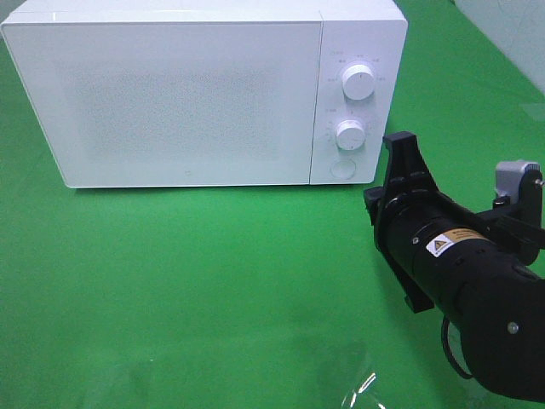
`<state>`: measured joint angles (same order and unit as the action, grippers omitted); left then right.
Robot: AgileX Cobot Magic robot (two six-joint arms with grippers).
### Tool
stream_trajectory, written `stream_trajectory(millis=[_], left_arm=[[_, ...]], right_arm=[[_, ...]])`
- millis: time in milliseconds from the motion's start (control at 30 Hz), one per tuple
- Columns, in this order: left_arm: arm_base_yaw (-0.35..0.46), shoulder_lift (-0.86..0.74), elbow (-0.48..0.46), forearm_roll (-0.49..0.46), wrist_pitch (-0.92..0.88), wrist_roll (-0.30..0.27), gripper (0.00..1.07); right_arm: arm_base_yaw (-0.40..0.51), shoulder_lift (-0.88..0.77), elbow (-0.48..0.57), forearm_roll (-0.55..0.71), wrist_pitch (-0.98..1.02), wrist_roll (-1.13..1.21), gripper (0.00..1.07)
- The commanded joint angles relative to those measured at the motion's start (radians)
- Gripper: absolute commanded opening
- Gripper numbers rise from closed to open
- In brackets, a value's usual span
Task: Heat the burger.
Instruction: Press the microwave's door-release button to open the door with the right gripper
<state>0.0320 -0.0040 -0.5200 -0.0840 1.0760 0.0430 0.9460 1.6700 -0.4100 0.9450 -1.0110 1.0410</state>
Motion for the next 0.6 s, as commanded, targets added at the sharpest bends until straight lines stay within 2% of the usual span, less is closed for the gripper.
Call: stream_trajectory(millis=[33,167,333,467,600], left_arm=[[-0.005,-0.016,0.004,-0.001,-0.007,-0.006,0.99],[-0.005,-0.016,0.004,-0.001,-0.007,-0.006,0.99],[-0.005,-0.016,0.004,-0.001,-0.007,-0.006,0.99],[-0.005,-0.016,0.004,-0.001,-0.007,-0.006,0.99],[-0.005,-0.016,0.004,-0.001,-0.007,-0.006,0.99]], right_arm=[[-0.001,-0.001,-0.006,0.002,0.005,0.006,0.00],[-0.001,0.001,-0.006,0.009,0.004,0.010,0.00],[-0.009,0.063,-0.008,0.010,0.000,0.129,0.00],[-0.072,0.134,-0.061,-0.069,0.008,0.221,0.00],[-0.108,0.157,-0.099,-0.109,0.021,0.219,0.00]])
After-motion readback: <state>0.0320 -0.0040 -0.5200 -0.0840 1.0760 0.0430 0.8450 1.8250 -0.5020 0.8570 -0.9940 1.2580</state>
